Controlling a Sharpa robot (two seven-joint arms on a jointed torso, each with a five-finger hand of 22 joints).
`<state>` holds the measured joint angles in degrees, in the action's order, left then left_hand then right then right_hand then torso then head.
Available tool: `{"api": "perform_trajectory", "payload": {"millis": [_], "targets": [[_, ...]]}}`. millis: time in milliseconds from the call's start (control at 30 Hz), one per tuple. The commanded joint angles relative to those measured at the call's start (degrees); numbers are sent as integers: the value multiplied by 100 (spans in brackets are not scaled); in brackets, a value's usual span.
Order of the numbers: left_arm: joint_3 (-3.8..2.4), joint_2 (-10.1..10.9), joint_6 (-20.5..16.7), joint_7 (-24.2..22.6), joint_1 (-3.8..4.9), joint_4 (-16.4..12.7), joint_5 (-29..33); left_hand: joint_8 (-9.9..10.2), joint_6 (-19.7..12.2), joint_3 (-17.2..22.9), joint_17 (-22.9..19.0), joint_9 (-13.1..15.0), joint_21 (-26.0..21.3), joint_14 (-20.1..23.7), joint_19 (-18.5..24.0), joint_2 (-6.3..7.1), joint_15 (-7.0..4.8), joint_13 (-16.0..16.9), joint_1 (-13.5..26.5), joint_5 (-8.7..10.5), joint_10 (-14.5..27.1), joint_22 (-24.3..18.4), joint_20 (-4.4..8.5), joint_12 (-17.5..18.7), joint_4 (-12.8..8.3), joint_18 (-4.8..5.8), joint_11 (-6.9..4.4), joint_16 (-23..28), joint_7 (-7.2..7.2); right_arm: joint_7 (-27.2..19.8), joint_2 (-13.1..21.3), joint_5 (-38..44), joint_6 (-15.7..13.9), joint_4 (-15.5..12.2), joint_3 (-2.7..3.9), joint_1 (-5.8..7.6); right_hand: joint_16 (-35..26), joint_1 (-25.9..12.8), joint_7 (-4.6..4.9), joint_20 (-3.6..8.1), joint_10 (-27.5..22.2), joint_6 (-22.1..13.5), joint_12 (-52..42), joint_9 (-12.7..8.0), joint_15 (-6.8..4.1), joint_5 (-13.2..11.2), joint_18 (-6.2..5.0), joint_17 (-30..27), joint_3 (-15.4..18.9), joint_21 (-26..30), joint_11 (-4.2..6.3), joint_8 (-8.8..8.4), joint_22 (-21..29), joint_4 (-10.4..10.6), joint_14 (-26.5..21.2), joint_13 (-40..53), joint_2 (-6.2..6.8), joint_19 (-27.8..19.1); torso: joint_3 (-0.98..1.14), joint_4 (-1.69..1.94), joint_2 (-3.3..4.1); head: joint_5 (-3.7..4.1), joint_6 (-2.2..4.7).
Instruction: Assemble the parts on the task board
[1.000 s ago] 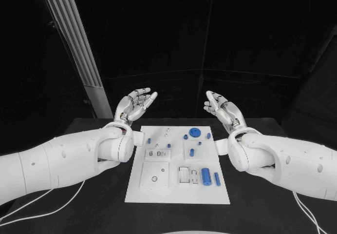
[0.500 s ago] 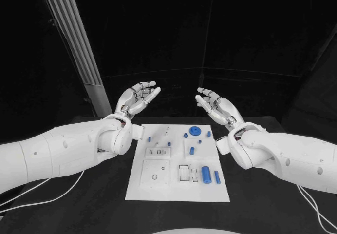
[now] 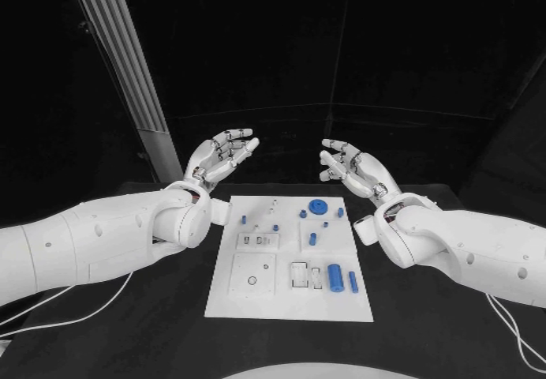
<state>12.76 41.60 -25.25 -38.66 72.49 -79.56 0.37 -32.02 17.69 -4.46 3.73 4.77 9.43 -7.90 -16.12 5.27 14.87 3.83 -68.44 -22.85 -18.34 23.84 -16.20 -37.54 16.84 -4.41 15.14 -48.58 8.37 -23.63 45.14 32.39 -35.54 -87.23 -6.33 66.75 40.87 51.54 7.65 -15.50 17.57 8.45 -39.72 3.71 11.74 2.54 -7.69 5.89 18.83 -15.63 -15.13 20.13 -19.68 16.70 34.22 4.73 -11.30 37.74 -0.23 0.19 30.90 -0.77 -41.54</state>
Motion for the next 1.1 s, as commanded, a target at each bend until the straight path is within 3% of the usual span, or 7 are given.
{"api": "perform_trajectory", "payload": {"millis": [33, 300, 433, 567, 700, 833, 1100], "targets": [[5, 32, 160, -2056, 18, -44, -41, -23, -47, 9, 4, -5, 16, -9, -20, -7, 38, -2, 43, -13, 13, -9, -21, -36, 25, -40, 20, -26, 870, 2, -4, 78, 117, 29, 5, 14, 118, 74, 951, 10, 141, 37, -17, 3, -172, 29, -159, 12, 76, -251, 67, 31, -66, -4, 839, -23, -21, 598, -2, -6, 35, 4, -13], [22, 81, 170, -2021, 23, -115, -41, -12, -59, 12, 4, -9, 9, -7, -5, -15, 39, -2, 46, -13, 12, -30, -26, -40, 25, -43, 20, -26, 869, 233, 64, 238, 429, 56, 8, 17, 1165, 149, 779, 405, 205, -158, 127, -19, -586, 25, -257, 550, 316, -1354, 366, 52, -498, -6, 3562, -82, -143, 2514, -15, 17, 170, -13, 16], [32, 83, 172, -2013, 24, -147, -41, -29, -77, 28, 2, -13, 3, 1, 12, -52, 40, -5, 57, -9, 29, -42, -31, -43, 24, -53, 22, -25, 870, 284, 120, 265, 553, 50, 13, 25, 3122, 250, 789, 504, 410, -118, 99, 4, -607, 22, -228, 3411, 418, -2186, 412, 222, -1042, -10, 4497, -75, -221, 2957, -25, 40, 219, 10, 28], [45, 87, 180, -1999, 25, -190, -41, -44, -81, 36, 1, -15, -2, 4, 25, -70, 41, -6, 61, -7, 36, -52, -33, -45, 23, -56, 23, -26, 871, 353, 170, 253, 670, 60, 16, 72, 4190, 414, 771, 519, 723, 116, 72, 41, -567, 24, 81, 5416, 486, -4377, 326, 501, -3273, -15, 4921, -86, -274, 3699, -32, 82, 290, 28, 44], [54, 105, 185, -1979, 33, -250, -41, -51, -82, 39, 1, -15, -4, 5, 30, -76, 40, -6, 62, -6, 38, -57, -34, -47, 23, -57, 23, -26, 870, 510, 202, 236, 826, 110, 18, 203, 4615, 685, 759, 461, 1221, 1247, -10, 226, -578, 16, 395, 6640, 490, -6044, 397, 1424, -5158, -39, 5242, -83, -251, 4426, -41, 127, 368, 49, 41], [59, 99, 189, -1959, 46, -275, -41, -59, -80, 40, 1, -14, -7, 6, 36, -80, 41, -6, 64, -5, 38, -62, -35, -48, 23, -58, 23, -27, 870, 698, 218, 397, 958, 190, 20, 314, 4779, 1160, 637, 462, 1859, 2076, -54, 184, -619, 26, 752, 7254, 391, -7390, 483, 1364, -6960, -120, 5377, -91, -212, 5192, -59, 169, 427, 81, 39], [63, 70, 206, -1945, 69, -278, -41, -71, -84, 47, 1, -16, -10, 9, 46, -98, 41, -5, 71, -2, 41, -66, -37, -54, 23, -59, 23, -27, 871, 1116, 110, 1520, 1060, 468, 24, 422, 4843, 2066, 465, 493, 2532, 3340, 450, 19, -746, 36, 769, 7452, 138, -7437, 629, 593, -7032, -248, 5404, -120, 20, 5226, -91, 206, 567, 141, 110]]}}
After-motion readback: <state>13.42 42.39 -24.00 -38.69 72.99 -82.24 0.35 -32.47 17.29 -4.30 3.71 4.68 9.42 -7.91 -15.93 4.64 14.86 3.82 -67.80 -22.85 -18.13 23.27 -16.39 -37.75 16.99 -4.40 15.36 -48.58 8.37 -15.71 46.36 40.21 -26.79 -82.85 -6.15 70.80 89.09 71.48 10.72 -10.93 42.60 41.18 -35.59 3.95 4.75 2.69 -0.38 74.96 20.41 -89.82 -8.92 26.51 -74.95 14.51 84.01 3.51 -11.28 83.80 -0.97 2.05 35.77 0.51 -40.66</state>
